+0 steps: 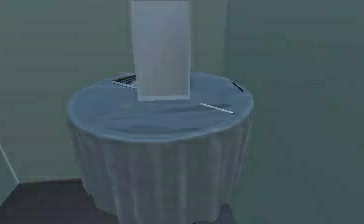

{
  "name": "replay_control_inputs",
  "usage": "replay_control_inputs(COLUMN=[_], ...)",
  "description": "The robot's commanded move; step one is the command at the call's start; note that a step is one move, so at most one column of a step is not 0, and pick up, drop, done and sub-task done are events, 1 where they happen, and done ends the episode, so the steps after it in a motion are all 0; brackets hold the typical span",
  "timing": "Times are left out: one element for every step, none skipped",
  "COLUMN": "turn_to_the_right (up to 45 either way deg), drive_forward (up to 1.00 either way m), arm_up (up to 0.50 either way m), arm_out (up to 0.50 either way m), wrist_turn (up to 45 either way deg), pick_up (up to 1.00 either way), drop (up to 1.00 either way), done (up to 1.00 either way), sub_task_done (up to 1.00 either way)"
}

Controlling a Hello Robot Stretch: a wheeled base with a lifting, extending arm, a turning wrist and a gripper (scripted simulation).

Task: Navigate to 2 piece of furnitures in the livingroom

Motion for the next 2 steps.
replay_control_inputs(turn_to_the_right=[0.0, -45.0], drive_forward=[0.00, 0.00], arm_up=[0.00, 0.00], arm_out=[0.00, 0.00], wrist_turn=[0.0, 0.0], pick_up=[0.00, 0.00], drop=[0.00, 0.00], done=[0.00, 0.00], sub_task_done=[1.00, 0.00])
